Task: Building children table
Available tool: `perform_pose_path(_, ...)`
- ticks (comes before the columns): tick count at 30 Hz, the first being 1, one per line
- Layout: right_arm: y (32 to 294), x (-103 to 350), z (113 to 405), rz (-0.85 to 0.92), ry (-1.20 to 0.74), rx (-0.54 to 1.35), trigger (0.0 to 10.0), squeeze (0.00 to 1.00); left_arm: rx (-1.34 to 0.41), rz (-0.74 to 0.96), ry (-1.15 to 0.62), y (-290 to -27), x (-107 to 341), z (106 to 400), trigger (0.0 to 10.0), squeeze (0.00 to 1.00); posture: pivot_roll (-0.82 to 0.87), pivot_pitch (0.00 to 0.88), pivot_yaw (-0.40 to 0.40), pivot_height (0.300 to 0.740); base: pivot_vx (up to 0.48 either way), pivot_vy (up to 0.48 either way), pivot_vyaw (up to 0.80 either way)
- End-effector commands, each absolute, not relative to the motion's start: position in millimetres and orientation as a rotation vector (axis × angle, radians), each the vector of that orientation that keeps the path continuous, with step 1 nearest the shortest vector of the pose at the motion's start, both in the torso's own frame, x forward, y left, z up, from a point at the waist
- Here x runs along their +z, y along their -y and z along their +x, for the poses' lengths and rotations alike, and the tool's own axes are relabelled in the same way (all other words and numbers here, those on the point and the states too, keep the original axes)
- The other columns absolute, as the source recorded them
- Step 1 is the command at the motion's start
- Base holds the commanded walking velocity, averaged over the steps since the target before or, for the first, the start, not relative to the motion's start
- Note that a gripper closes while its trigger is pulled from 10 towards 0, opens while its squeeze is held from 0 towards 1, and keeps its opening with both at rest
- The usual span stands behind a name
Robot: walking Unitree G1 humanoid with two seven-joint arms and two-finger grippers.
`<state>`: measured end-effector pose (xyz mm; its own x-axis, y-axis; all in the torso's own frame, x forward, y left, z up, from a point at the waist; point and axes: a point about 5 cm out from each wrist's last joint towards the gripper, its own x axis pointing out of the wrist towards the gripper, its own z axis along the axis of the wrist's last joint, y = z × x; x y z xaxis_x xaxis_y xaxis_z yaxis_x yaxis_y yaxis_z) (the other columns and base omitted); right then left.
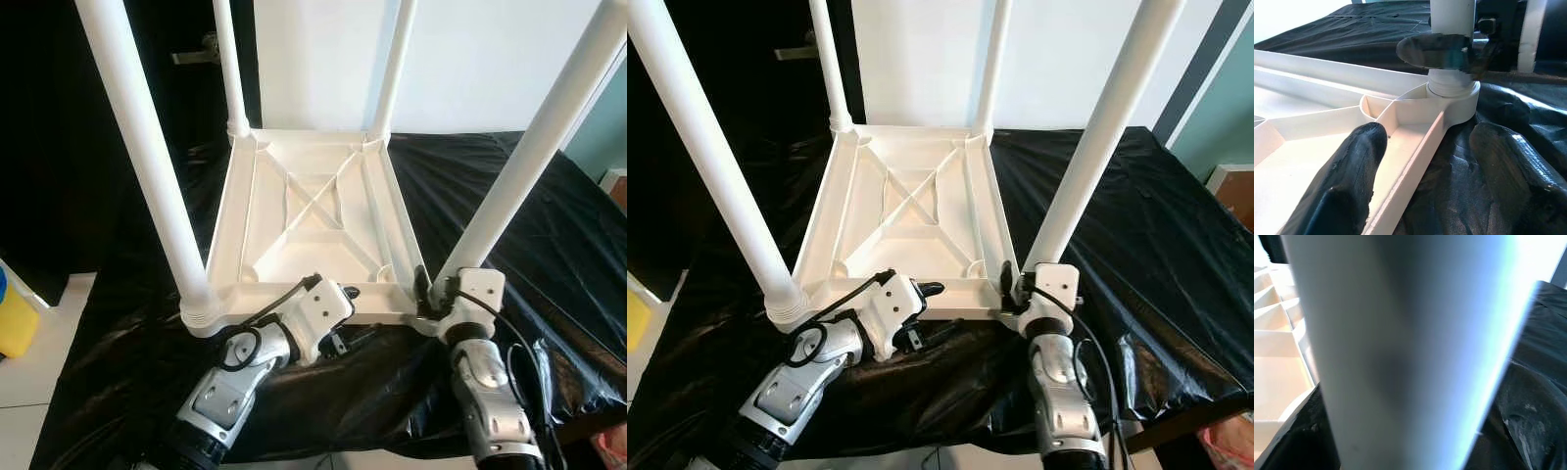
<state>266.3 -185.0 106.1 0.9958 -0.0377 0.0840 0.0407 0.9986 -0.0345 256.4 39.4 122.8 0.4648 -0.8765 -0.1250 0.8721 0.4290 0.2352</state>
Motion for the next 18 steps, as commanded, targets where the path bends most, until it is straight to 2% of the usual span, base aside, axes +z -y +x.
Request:
perform_pose_path(1, 192.0, 104.4, 263.5, -0.034, 0.084, 0.048, 10.0, 0.00, -1.086, 0.288, 0.017, -39.3, 124.1, 258.1, 10.0, 0.00, -0.02, 0.000, -0.031, 0.740, 0.000, 0.000, 0.00)
perform_pose_path(4, 195.1, 103.0, 262.6, -0.029, 0.071, 0.109, 10.0, 0.00, -1.087, 0.290, 0.017, -39.3, 124.2, 258.5, 10.0, 0.00, -0.03, 0.000, -0.030, 0.740, 0.000, 0.000, 0.00)
perform_pose_path(6, 200.1, 103.3, 261.8, -0.054, 0.055, 0.263, 10.0, 0.00, -1.090, 0.291, 0.020, -38.8, 125.0, 259.5, 10.0, 0.00, -0.03, 0.000, -0.025, 0.740, 0.000, 0.000, 0.00)
perform_pose_path(9, 204.8, 107.2, 264.5, -0.112, 0.057, 0.391, 10.0, 0.00, -1.095, 0.291, 0.023, -37.9, 125.7, 260.1, 10.0, 0.00, -0.03, 0.000, -0.022, 0.740, 0.000, 0.000, 0.00)
perform_pose_path(18, 207.0, 106.7, 283.6, -0.222, -0.001, 0.566, 10.0, 0.00, -1.100, 0.296, 0.029, -37.2, 126.9, 262.0, 10.0, 0.00, -0.03, 0.000, -0.024, 0.740, 0.000, 0.000, 0.00)
